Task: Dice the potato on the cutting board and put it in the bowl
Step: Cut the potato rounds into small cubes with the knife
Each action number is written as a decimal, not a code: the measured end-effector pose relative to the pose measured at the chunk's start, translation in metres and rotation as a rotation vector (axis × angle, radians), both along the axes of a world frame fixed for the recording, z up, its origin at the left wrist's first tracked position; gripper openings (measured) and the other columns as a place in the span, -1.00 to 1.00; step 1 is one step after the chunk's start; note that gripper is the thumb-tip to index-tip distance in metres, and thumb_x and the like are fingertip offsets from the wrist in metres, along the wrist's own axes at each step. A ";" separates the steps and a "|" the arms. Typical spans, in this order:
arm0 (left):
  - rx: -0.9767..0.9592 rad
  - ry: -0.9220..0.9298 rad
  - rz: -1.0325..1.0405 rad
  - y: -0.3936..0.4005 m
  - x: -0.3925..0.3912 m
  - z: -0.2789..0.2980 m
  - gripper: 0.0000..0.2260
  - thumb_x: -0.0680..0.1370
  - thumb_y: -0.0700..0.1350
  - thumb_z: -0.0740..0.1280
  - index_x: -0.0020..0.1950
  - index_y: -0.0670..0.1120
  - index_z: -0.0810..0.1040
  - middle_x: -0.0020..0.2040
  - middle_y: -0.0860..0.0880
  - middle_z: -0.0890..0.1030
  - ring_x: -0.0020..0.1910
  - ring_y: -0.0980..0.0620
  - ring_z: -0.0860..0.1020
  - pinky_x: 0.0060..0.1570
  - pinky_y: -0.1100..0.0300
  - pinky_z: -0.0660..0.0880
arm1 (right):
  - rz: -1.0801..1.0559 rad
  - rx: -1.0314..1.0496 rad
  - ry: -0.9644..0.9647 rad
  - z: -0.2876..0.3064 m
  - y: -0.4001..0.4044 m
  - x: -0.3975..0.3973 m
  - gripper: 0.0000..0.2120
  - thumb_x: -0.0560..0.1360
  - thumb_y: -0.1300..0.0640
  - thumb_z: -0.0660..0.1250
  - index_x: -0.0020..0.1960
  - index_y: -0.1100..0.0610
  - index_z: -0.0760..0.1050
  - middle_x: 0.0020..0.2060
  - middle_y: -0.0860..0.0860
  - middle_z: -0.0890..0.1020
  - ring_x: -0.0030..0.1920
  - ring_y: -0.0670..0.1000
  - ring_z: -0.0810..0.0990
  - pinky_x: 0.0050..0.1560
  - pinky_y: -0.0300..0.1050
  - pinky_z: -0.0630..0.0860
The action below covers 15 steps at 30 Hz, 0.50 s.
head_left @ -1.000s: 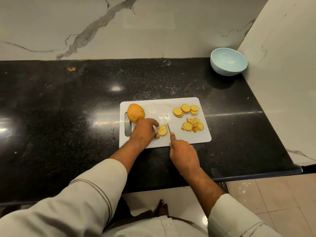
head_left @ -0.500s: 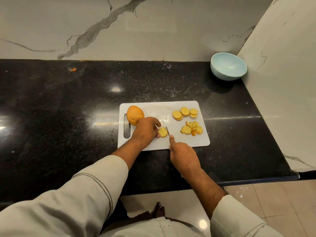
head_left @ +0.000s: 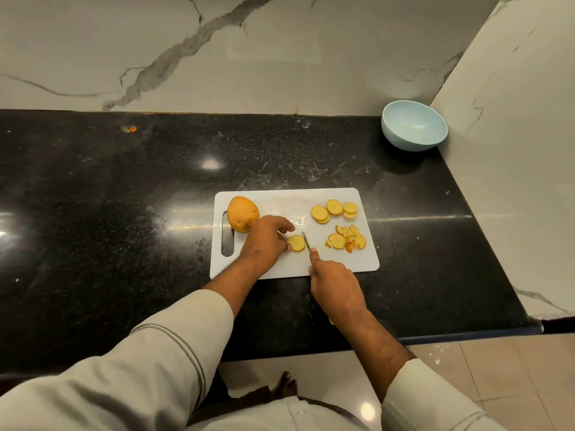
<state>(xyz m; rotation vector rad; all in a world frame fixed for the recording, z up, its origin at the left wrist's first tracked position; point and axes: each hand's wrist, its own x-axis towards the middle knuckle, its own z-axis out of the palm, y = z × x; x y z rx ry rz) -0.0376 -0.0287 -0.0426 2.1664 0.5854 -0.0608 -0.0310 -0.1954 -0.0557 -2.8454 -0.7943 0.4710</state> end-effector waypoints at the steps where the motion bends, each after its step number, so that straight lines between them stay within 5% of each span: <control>1: 0.014 0.017 -0.007 0.002 -0.001 -0.001 -0.62 0.35 -0.30 0.54 0.14 -0.11 0.63 0.04 -0.03 0.62 -0.13 0.09 0.54 -0.10 0.29 0.46 | -0.008 0.010 -0.004 0.000 -0.001 0.000 -0.50 0.66 0.07 0.06 0.56 0.07 0.05 -0.09 0.05 0.57 -0.13 0.00 0.54 -0.11 -0.08 0.54; 8: 0.038 0.052 -0.004 0.008 -0.002 -0.003 -0.81 0.34 -0.24 0.56 -0.09 -0.15 0.65 -0.22 -0.02 0.58 -0.24 0.07 0.52 -0.31 0.36 0.40 | -0.057 0.038 -0.038 0.000 -0.005 -0.010 -0.52 0.66 0.08 0.05 0.55 0.07 0.09 -0.14 0.02 0.58 -0.18 -0.01 0.55 -0.16 -0.10 0.52; 15: 0.048 0.085 -0.025 0.008 0.000 -0.004 -0.86 0.35 -0.21 0.56 -0.14 -0.17 0.67 -0.23 -0.05 0.62 -0.23 0.04 0.53 -0.23 0.28 0.42 | -0.111 0.071 0.018 -0.002 -0.015 -0.034 -0.52 0.65 0.02 0.07 0.55 0.03 0.11 -0.10 -0.03 0.59 -0.22 -0.08 0.51 -0.17 -0.16 0.51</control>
